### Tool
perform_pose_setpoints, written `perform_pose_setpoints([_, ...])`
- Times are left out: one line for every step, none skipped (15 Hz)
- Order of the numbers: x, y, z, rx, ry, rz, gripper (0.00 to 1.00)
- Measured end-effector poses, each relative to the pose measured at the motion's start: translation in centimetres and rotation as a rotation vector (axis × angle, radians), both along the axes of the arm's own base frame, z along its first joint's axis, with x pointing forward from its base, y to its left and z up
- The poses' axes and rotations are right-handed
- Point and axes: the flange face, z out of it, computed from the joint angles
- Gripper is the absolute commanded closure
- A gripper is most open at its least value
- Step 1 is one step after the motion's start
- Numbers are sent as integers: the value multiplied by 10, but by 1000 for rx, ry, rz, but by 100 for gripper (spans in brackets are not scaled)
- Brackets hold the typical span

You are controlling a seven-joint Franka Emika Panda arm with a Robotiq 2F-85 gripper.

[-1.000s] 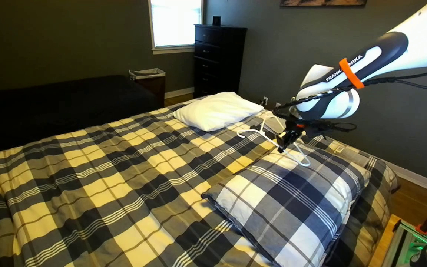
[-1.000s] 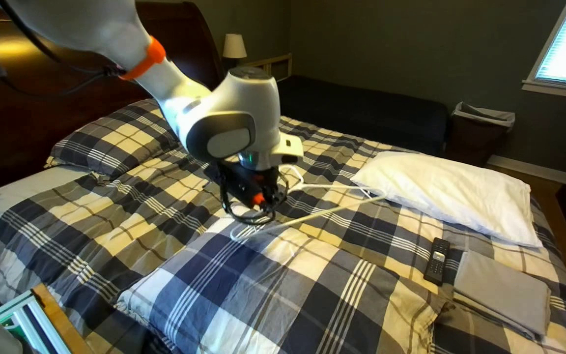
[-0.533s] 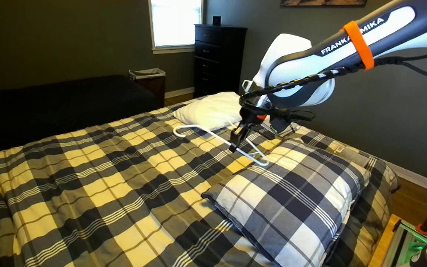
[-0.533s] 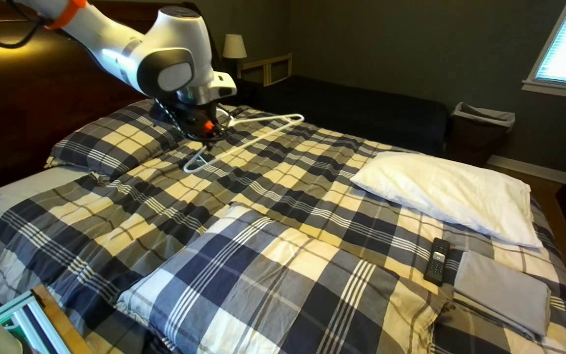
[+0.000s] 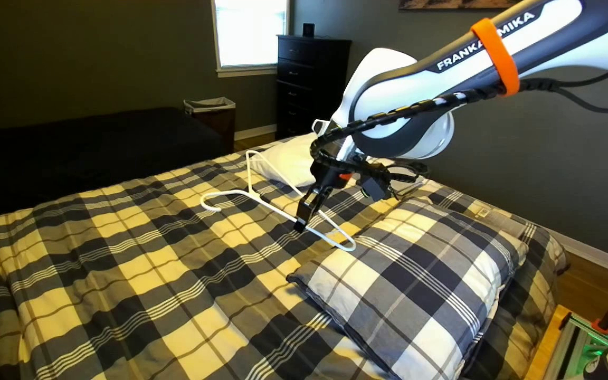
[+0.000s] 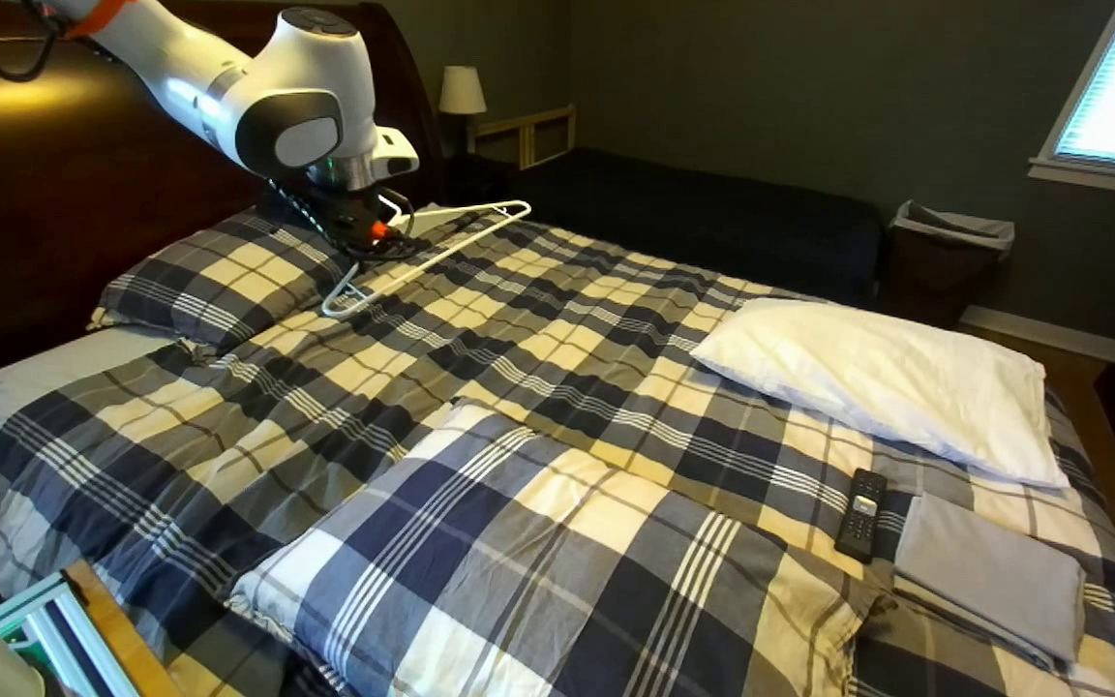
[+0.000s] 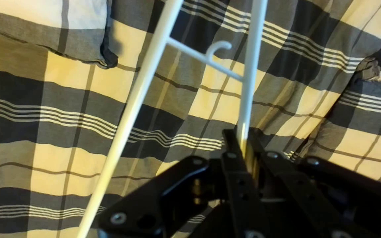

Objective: Put the hanger on the bed

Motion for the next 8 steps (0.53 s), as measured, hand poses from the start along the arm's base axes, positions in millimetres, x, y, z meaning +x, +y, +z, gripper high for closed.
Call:
perform_pose_setpoints([0, 1, 0, -10, -4, 8, 98])
perform_pose_setpoints([0, 7, -2, -16, 3, 39, 98])
perform_pose_setpoints([1, 20, -9, -15, 23, 84, 98])
perform_pose_setpoints([2, 37, -21, -9, 40, 129, 98])
perform_pose_setpoints([5, 55, -37, -7, 59, 179, 98])
perform_pose_setpoints([6, 73, -56, -4, 83, 225, 98])
perform_pose_setpoints([8, 87, -76, -7, 110, 269, 98])
perform_pose_setpoints([9, 100, -98, -17, 142, 311, 98])
